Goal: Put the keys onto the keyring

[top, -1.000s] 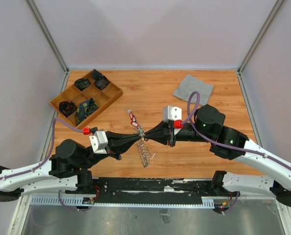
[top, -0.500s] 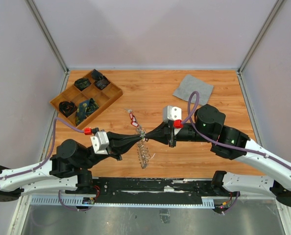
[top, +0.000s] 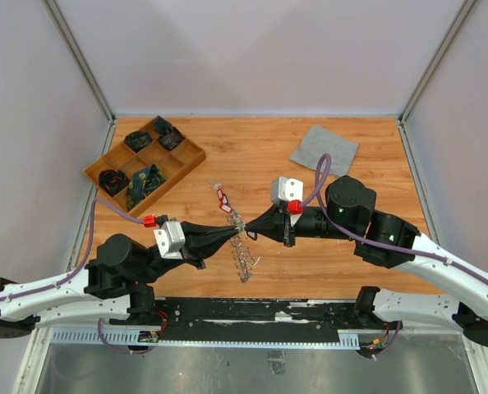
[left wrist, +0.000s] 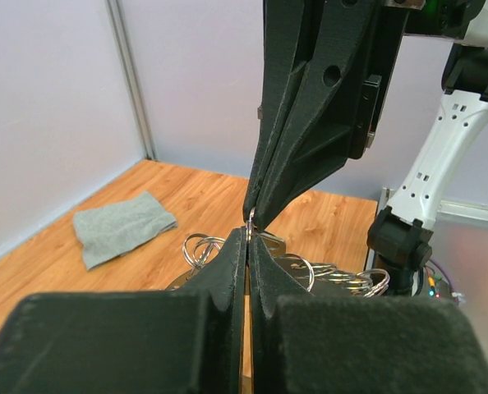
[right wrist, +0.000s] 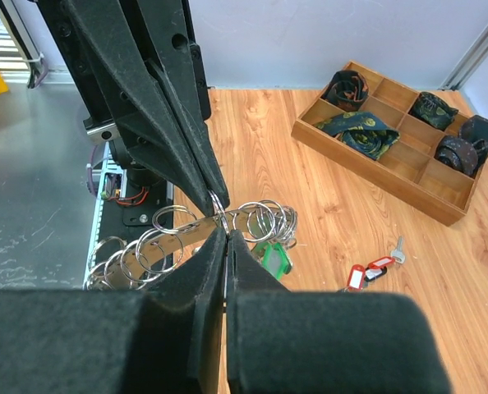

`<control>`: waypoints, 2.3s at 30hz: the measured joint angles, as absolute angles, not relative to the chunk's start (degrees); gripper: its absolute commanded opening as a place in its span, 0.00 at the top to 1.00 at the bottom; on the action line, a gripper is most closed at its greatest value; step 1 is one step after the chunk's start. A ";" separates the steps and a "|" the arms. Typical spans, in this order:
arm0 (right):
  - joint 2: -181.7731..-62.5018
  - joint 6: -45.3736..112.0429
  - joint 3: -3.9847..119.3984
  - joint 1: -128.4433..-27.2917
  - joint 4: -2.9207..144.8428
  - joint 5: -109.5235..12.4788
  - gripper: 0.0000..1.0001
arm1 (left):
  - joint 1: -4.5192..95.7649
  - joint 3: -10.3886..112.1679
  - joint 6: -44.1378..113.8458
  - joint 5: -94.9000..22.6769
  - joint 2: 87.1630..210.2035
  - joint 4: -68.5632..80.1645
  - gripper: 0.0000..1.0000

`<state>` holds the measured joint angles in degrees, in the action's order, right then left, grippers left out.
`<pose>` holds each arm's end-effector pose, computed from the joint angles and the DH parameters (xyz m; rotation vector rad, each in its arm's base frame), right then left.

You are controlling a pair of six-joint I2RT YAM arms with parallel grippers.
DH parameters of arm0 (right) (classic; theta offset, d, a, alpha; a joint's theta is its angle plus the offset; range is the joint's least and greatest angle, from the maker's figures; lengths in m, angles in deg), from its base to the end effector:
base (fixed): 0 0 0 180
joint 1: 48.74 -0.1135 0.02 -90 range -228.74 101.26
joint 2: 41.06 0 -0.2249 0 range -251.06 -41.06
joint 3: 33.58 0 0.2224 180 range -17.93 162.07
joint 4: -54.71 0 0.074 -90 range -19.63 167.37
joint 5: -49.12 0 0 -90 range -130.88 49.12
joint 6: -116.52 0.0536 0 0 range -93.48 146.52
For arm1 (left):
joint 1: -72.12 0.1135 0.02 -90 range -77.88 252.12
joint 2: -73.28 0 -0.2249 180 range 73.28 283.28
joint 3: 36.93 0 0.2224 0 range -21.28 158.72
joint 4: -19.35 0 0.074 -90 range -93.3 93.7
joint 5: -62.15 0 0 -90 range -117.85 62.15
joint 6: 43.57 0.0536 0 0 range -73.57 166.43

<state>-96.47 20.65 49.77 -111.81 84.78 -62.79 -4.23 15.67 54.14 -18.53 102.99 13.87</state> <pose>0.0784 0.1985 0.3983 -1.2134 1.2120 1.0641 0.0440 -0.1443 0.3494 0.7744 1.0778 -0.9238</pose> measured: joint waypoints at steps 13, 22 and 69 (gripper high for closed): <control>-97.50 20.74 51.13 -111.81 87.12 -61.28 0.94 | -4.23 15.63 54.77 -18.66 102.77 13.89 0.99; -99.32 20.74 51.98 -111.81 88.89 -61.22 0.90 | -4.23 15.63 55.19 -19.10 102.79 13.96 1.00; -96.82 17.53 48.62 -111.81 77.92 -69.59 0.78 | -4.23 15.56 54.97 -21.52 102.79 18.61 0.99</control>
<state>-96.82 17.53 48.62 -111.81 77.92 -69.59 -4.23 15.56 54.97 -21.52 102.79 18.61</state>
